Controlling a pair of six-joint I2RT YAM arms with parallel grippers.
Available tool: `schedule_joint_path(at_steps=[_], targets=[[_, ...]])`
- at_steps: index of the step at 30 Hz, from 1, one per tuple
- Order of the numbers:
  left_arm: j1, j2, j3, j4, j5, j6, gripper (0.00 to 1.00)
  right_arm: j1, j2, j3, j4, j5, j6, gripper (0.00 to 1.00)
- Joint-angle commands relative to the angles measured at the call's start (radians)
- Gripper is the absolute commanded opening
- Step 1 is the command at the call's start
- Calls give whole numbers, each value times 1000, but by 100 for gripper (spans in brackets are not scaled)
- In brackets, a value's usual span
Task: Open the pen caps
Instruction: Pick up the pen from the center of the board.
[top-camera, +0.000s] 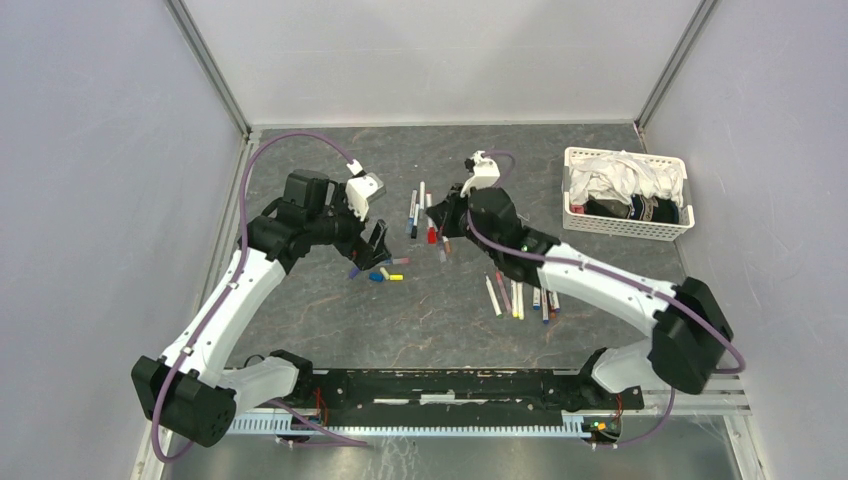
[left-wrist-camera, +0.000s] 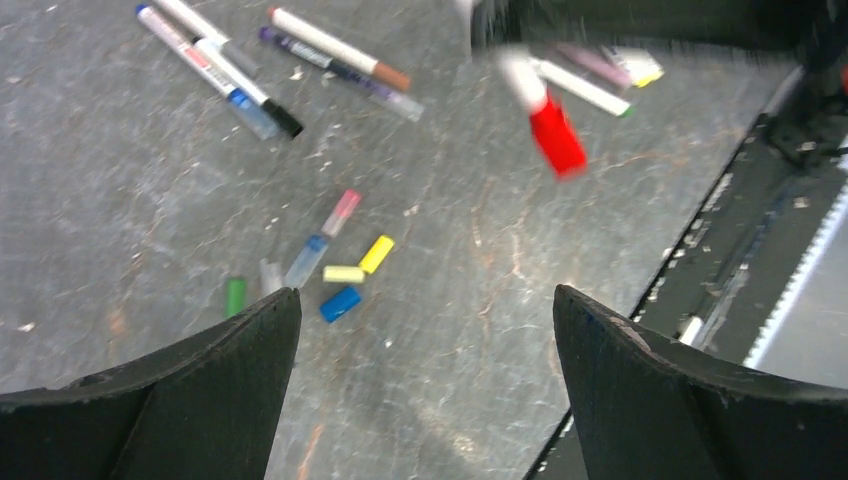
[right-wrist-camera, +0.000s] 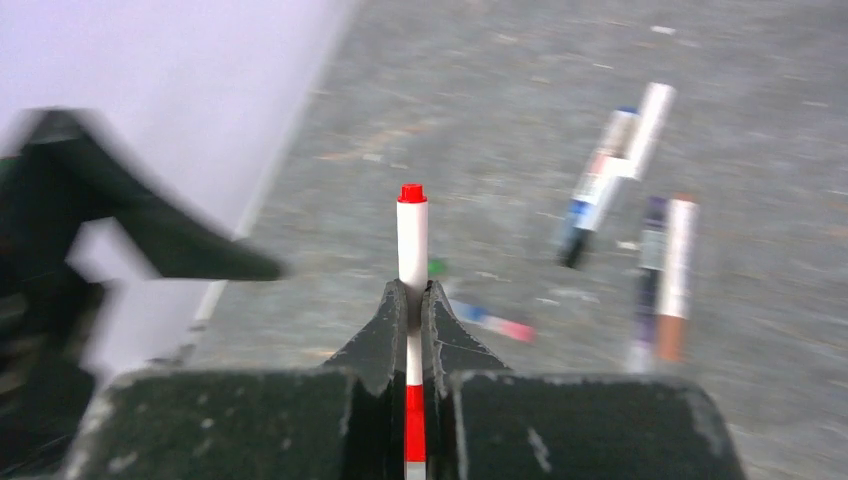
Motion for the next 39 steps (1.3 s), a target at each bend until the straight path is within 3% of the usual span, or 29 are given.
schedule_joint_path(at_steps=[1, 6, 13, 19, 24, 27, 30, 32, 35, 37, 39], targets=[[3, -12, 17, 76, 162, -108, 100, 105, -29, -56, 291, 85, 89, 0], [2, -13, 39, 84, 219, -115, 98, 190, -16, -32, 354, 153, 88, 0], [3, -17, 27, 76, 257, -102, 77, 264, -10, -40, 421, 264, 52, 0], [2, -19, 21, 73, 310, -99, 71, 283, 1, -39, 430, 293, 39, 0], [3, -21, 22, 71, 270, -84, 36, 300, -17, -52, 417, 336, 18, 0], [2, -22, 27, 70, 223, -70, 3, 322, -30, -67, 391, 378, 13, 0], [2, -27, 30, 54, 161, -14, 2, 332, -43, -66, 345, 397, 19, 0], [2, -34, 25, 37, 123, 54, 2, 330, -54, -47, 287, 397, 32, 8], [2, -49, 5, -7, 61, 212, 2, 283, -90, 30, 95, 318, 41, 36], [2, -67, -18, -49, 27, 350, 2, 210, -135, 57, 10, 183, 44, 49], [2, -106, -52, -95, 4, 501, 2, 101, -157, 81, -70, -3, 45, 54]])
